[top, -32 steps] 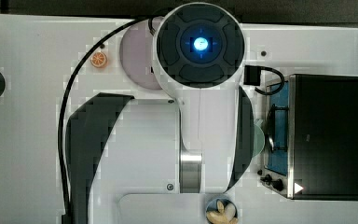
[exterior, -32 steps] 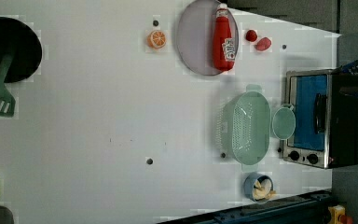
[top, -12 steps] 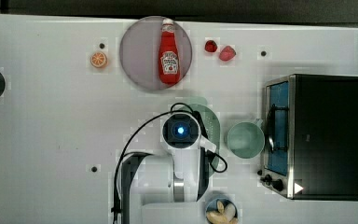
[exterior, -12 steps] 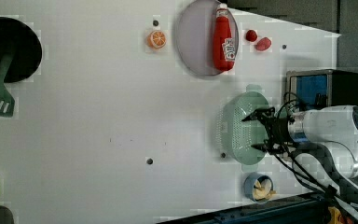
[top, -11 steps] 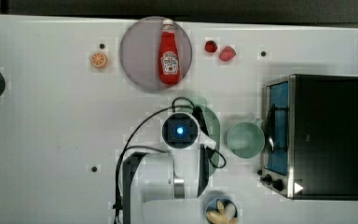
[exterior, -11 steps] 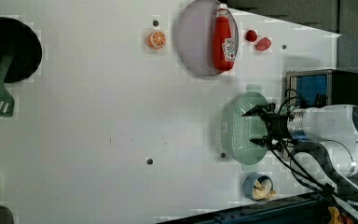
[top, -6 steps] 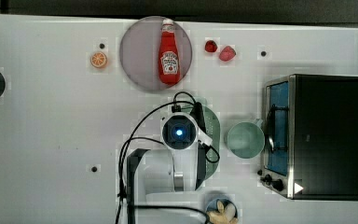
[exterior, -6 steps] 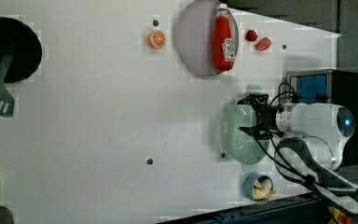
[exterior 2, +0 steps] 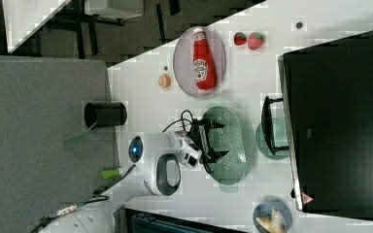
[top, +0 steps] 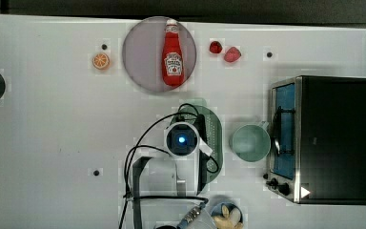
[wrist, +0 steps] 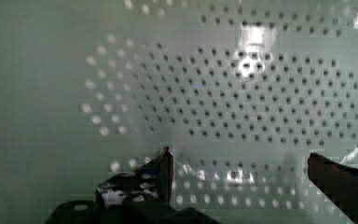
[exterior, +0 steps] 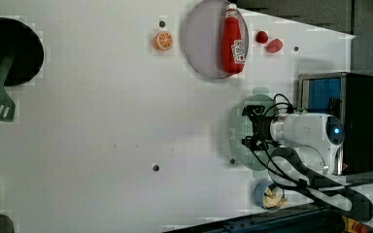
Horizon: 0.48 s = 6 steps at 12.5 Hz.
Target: Drag strainer right to left.
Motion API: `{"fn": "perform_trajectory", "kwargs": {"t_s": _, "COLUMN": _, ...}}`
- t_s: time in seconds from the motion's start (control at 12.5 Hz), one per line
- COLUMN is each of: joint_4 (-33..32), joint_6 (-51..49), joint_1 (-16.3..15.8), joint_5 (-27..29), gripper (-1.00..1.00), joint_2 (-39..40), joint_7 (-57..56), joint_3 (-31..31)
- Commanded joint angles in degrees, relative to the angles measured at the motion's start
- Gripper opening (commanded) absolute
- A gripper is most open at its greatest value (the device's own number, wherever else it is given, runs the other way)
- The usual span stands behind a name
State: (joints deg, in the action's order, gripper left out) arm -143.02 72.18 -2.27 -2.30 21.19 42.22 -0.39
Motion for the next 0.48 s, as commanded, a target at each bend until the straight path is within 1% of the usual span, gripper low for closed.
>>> {"fn": "perform_trajectory", "kwargs": {"t_s": 0.08, "joint_4": 0.7, "joint_6": -0.1, "joint_1": -2.7, "joint_5": -0.2, "gripper": 1.00, "joint_2": -1.4, "joint_7": 7.9, "joint_3": 1.4}}
{"fn": "perform_trajectory", "kwargs": {"t_s": 0.48, "joint_4": 1.2, "joint_6": -0.3, "joint_1": -6.9, "joint_5": -0.2, "gripper": 1.00, "joint_2": -1.2, "joint_7": 8.5, "joint_3": 2.4}}
